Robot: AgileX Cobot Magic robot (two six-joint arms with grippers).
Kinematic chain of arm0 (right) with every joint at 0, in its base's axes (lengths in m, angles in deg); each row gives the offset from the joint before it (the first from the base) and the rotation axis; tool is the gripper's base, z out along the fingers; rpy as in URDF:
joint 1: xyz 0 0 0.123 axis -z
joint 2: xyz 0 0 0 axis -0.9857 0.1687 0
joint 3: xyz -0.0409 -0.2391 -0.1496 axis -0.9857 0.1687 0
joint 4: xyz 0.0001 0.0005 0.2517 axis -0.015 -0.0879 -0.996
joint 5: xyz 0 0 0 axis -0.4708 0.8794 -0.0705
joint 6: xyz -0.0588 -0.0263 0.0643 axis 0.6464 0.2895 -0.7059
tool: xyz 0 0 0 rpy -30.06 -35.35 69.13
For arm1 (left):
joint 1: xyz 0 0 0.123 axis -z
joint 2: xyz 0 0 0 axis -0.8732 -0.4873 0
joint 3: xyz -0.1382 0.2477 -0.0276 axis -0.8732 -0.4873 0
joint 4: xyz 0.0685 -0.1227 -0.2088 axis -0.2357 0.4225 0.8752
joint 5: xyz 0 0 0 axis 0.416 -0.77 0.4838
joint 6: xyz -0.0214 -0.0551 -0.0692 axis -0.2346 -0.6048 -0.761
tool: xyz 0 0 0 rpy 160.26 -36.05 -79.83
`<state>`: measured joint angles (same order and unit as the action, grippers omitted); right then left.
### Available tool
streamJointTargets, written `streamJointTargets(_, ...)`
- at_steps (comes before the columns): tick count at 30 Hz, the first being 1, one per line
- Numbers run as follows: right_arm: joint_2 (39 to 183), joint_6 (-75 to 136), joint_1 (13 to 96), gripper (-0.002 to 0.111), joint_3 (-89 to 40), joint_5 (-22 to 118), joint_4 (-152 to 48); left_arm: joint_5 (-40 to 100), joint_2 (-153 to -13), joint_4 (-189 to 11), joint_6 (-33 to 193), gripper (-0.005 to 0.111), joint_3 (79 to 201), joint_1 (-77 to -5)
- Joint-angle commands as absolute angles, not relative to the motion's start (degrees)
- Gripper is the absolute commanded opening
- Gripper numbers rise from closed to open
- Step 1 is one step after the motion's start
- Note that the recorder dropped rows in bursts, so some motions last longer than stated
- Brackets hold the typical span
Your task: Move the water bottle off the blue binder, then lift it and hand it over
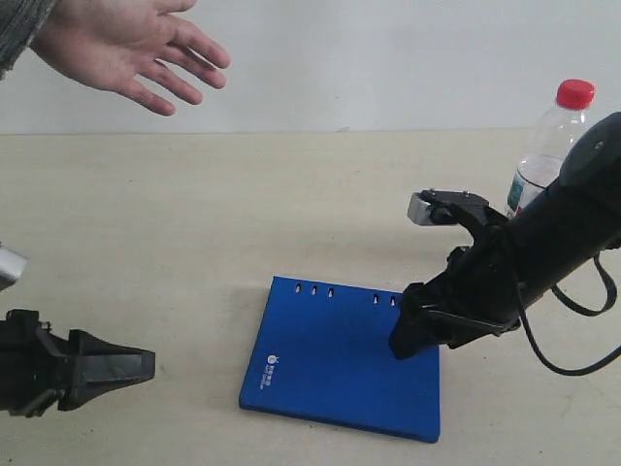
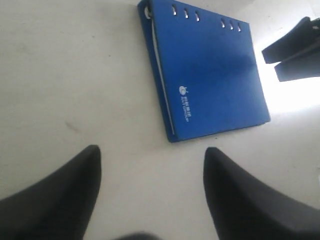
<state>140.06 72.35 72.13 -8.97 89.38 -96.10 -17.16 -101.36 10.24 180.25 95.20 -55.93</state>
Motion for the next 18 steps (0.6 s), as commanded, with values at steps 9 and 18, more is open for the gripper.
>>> streamJointTargets(9, 144.51, 76.81, 72.39, 0.067, -8.84, 84.95, -98.51, -26.38, -112.68, 10.63, 181.62, 0.057, 103.75, -55.41)
streamJointTargets(18, 144.66, 100.13, 72.39, 0.067, -8.84, 103.33, -117.60, -26.38, -112.68, 10.63, 183.90, 0.057, 103.78, -55.41)
